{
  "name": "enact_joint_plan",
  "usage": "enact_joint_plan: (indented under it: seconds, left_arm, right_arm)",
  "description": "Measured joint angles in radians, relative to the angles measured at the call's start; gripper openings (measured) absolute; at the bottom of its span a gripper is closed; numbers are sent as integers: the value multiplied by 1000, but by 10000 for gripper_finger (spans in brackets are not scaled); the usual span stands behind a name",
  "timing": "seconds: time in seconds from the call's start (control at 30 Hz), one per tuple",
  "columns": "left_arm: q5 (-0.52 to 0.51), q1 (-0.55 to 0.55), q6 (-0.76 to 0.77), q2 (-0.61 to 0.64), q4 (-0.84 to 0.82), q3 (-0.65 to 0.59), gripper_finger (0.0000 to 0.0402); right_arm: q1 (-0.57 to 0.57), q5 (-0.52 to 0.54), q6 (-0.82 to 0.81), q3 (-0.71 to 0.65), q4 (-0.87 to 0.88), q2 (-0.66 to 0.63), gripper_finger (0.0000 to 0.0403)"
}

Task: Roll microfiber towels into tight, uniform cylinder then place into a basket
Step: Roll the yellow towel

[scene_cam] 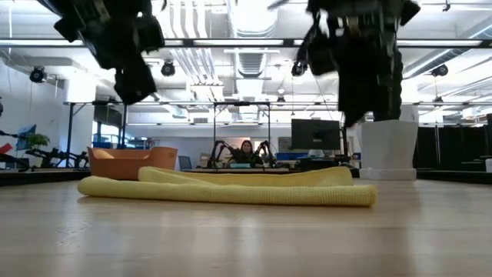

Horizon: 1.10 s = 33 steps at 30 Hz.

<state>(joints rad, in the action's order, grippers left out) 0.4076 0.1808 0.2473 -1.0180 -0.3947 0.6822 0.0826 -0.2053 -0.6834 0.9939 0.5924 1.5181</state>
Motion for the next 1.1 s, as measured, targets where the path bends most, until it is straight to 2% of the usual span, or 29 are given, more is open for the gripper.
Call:
enact_joint_plan:
  seconds: [0.23, 0.43, 0.63, 0.9, 1.1]
  left_arm:
    - [56, -35, -52, 10, 31, -60, 148]
    - [96, -56, -44, -103, 123, -94, 148]
    - [118, -59, 4, -254, 162, -93, 148]
    - [126, -77, 9, -374, 203, -98, 148]
    - [133, -103, 26, -386, 198, -100, 148]
  right_arm:
    - [0, 60, -9, -1, -33, -56, 156]
    - [5, 61, -27, -2, -118, -42, 155]
    - [7, 68, -147, -3, -157, 0, 153]
    - [21, 71, -165, -3, -200, 113, 153]
    - [20, 69, -177, -3, -201, 234, 150]
